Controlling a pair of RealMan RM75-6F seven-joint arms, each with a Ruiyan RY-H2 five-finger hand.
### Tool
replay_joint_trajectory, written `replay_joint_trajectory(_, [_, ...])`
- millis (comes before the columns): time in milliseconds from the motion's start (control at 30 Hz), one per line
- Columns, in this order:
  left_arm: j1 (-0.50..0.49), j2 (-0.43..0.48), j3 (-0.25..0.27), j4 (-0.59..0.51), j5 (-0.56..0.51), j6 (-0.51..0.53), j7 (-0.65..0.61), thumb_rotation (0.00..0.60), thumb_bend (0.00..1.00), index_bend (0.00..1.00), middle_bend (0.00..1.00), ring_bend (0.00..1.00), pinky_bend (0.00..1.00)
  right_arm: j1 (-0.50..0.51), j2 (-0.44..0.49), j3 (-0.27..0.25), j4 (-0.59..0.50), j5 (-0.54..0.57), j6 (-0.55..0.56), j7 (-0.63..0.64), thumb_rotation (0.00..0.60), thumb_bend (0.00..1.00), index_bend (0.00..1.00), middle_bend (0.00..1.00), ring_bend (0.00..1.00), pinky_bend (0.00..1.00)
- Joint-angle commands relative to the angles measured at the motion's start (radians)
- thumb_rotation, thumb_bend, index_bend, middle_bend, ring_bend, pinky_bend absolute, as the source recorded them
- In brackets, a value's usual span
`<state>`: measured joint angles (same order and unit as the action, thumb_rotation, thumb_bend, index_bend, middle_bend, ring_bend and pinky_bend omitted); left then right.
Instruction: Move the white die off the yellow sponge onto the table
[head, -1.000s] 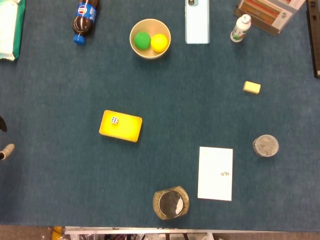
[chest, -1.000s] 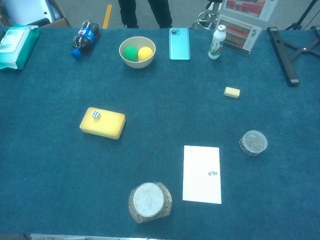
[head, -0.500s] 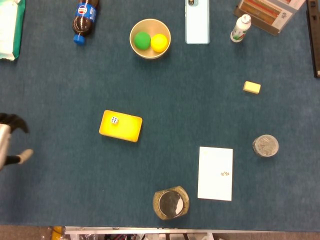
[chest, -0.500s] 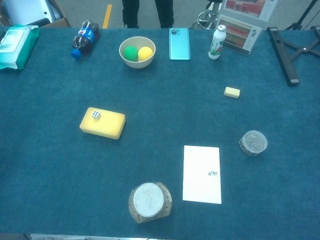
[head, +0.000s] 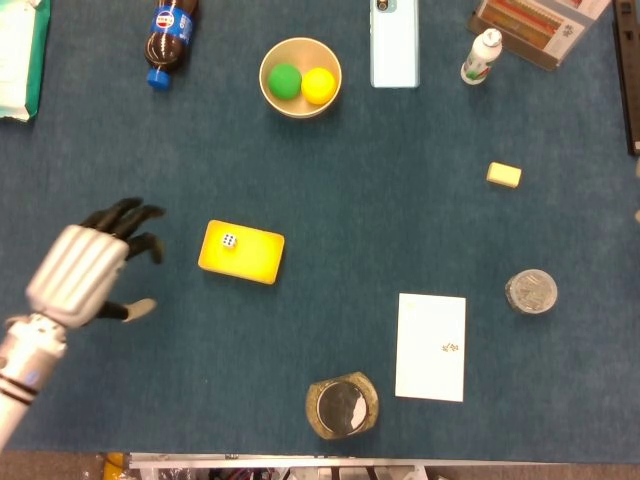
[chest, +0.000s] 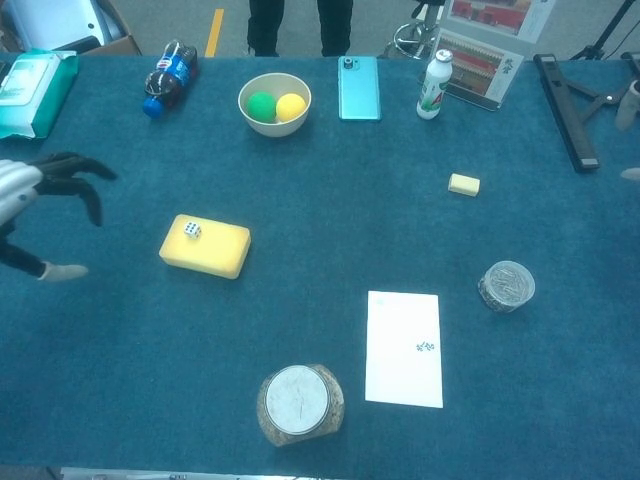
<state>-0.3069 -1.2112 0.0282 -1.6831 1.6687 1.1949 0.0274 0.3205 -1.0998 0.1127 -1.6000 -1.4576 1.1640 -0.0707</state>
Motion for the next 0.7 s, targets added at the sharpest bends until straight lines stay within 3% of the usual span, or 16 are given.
replay_joint_trajectory(33, [-0.029, -0.047, -0.019, 0.012, -0.002, -0.018, 0.006, 0.600, 0.06, 0.45, 0.13, 0.05, 0.20, 0.025, 0.009, 0.014, -0.016, 0.014, -0.022, -0.024, 0.600, 0.00, 0.51, 0.39, 0.37, 0.40])
replay_joint_trajectory(267, [-0.072, -0.104, -0.035, -0.005, -0.046, -0.071, 0.019, 0.600, 0.07, 0.46, 0.11, 0.03, 0.17, 0.071, 0.000, 0.038, -0.014, 0.067, -0.069, -0.064, 0.600, 0.00, 0.51, 0.39, 0.37, 0.40])
replay_joint_trajectory(700, [-0.190, -0.206, -0.090, 0.047, -0.195, -0.237, 0.098, 0.600, 0.07, 0.48, 0.11, 0.03, 0.17, 0.069, -0.001, 0.021, 0.007, 0.095, -0.064, -0.054, 0.600, 0.00, 0.51, 0.39, 0.37, 0.40])
